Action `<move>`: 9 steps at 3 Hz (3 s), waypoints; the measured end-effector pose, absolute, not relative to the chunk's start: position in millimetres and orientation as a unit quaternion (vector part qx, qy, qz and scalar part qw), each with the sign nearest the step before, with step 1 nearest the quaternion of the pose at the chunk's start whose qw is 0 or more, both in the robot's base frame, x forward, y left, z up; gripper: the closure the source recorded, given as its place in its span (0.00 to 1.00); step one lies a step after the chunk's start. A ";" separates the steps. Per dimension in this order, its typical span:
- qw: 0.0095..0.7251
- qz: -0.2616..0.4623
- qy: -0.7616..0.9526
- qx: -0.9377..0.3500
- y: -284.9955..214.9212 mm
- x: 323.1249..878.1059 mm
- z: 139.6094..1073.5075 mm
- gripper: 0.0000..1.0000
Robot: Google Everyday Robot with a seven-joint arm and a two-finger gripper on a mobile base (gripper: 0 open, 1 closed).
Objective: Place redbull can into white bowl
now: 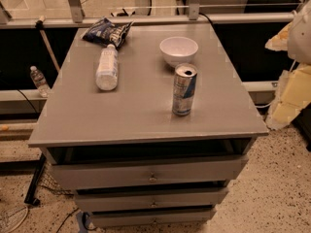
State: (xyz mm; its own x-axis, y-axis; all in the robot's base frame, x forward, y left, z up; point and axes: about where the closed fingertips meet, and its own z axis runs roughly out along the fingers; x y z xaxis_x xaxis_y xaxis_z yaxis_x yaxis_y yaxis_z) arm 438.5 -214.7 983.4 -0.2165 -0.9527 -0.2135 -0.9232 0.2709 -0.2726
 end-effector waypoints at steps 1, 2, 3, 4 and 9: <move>0.171 -0.043 0.779 -0.602 -214.7 438.5 983.5 0.00; 0.198 -0.021 0.784 -0.588 -208.7 449.5 979.2 0.00; 0.239 0.028 0.772 -0.588 -192.4 475.8 967.9 0.00; 0.280 0.104 0.747 -0.594 -165.8 500.3 954.3 0.00; 0.324 0.178 0.709 -0.600 -118.4 517.0 941.3 0.00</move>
Offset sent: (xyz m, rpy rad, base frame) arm 0.0300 0.0137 -0.0151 0.1911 -0.0238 -0.0477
